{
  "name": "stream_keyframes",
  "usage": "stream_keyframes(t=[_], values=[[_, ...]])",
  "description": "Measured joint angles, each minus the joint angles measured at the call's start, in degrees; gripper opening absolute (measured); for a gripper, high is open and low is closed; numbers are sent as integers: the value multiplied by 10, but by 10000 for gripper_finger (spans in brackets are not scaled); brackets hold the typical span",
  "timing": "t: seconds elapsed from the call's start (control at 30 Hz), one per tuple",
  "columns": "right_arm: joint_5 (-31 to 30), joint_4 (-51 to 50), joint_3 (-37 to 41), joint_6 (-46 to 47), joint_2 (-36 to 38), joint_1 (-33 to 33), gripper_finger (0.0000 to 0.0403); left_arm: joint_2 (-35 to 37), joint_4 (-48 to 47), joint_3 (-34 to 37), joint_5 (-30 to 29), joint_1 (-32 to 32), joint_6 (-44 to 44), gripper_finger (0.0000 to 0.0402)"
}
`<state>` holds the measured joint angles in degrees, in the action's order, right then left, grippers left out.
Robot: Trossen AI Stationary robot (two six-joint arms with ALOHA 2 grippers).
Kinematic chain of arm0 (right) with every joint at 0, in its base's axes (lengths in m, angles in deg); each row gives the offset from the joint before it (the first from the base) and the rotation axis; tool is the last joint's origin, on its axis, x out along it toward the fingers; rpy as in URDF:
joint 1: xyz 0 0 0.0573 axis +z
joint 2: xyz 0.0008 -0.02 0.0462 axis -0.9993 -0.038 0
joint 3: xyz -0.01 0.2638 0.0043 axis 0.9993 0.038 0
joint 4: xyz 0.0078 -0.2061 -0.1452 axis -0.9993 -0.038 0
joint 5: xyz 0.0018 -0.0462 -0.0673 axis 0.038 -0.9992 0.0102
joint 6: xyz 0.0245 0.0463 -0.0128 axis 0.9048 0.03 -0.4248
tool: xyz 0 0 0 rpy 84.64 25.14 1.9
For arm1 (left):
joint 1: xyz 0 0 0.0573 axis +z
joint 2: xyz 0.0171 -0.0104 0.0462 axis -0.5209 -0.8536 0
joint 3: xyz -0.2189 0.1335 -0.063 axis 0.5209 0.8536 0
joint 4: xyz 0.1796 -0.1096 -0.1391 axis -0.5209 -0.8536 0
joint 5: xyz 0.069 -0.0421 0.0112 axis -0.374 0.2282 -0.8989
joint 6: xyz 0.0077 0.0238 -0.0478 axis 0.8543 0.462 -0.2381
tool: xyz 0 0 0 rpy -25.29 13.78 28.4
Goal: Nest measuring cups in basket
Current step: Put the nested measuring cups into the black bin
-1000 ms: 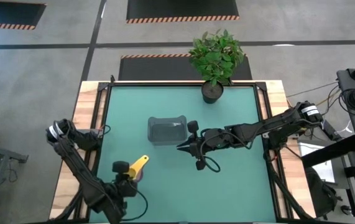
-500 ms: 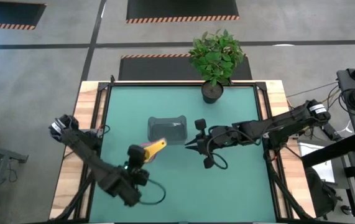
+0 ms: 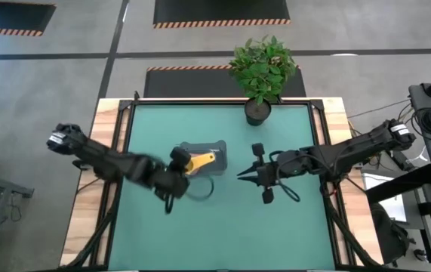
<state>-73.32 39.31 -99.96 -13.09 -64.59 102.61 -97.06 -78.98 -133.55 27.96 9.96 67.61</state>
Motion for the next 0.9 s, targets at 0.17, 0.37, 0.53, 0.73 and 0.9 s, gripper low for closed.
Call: stream_keyframes(t=[0.17, 0.37, 0.53, 0.73, 0.9], values=[[-1, 1, 16, 3, 11, 0, 28, 26, 110, 70, 56, 86, 117, 64], [-1, 2, 20, 6, 14, 0, 28, 24, 181, 111, 118, 151, 178, 64], [-1, 2, 20, 9, 13, 0, 28, 14, 185, 114, 122, 176, 209, 64], [-1, 2, 21, 12, 13, 0, 28, 4, 182, 116, 161, 188, 219, 64], [-1, 2, 21, 14, 13, 0, 28, -4, 179, 124, 164, 194, 218, 64]])
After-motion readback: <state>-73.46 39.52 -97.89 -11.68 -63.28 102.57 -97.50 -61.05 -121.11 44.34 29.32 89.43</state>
